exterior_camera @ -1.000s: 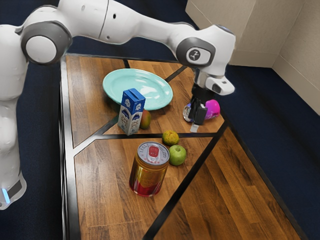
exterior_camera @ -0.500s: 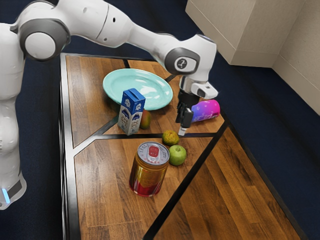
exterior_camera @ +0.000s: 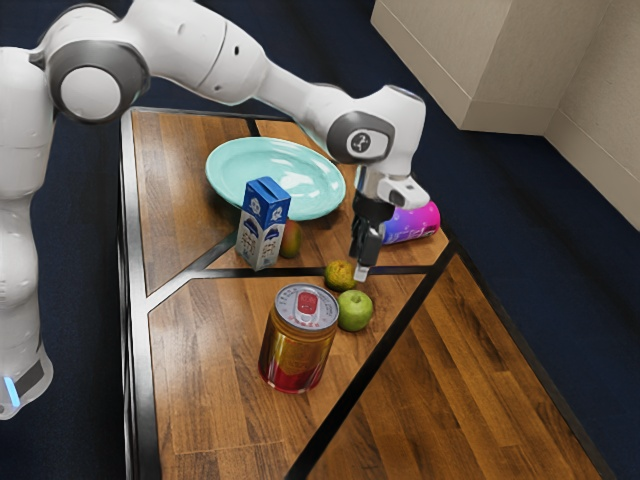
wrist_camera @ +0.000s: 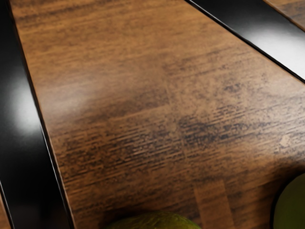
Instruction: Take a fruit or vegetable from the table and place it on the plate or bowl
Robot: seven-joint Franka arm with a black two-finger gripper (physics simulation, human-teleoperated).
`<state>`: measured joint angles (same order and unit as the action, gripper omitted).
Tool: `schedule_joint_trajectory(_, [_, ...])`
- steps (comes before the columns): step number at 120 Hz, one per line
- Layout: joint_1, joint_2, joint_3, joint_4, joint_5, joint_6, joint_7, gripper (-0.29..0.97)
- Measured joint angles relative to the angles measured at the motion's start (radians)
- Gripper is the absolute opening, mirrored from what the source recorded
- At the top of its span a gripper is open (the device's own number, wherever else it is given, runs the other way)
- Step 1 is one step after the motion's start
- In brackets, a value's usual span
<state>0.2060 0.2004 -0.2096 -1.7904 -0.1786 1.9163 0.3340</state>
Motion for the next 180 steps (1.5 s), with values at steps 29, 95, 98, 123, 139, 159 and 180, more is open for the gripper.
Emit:
schedule_joint_trajectory(29, [0.009,0.006,0.001,-0.003,0.009,0.021,0.03,0.68])
schedule_joint_trajectory(95, [0.015,0.031,0.0,-0.029,0.005,0.072,0.081,0.68])
schedule_joint_trajectory(98, [0.015,0.031,0.0,-0.029,0.005,0.072,0.082,0.68])
schedule_joint_trajectory(123, [0.015,0.025,-0.001,-0.024,0.005,0.076,0.093,0.68])
schedule_joint_trajectory(139, [0.015,0.017,-0.003,-0.021,0.005,0.077,0.098,0.68])
schedule_joint_trajectory(159, [0.016,-0.012,-0.002,-0.024,0.006,0.074,0.102,0.68])
schedule_joint_trajectory(180, [0.016,-0.049,-0.001,-0.059,0.004,0.07,0.105,0.68])
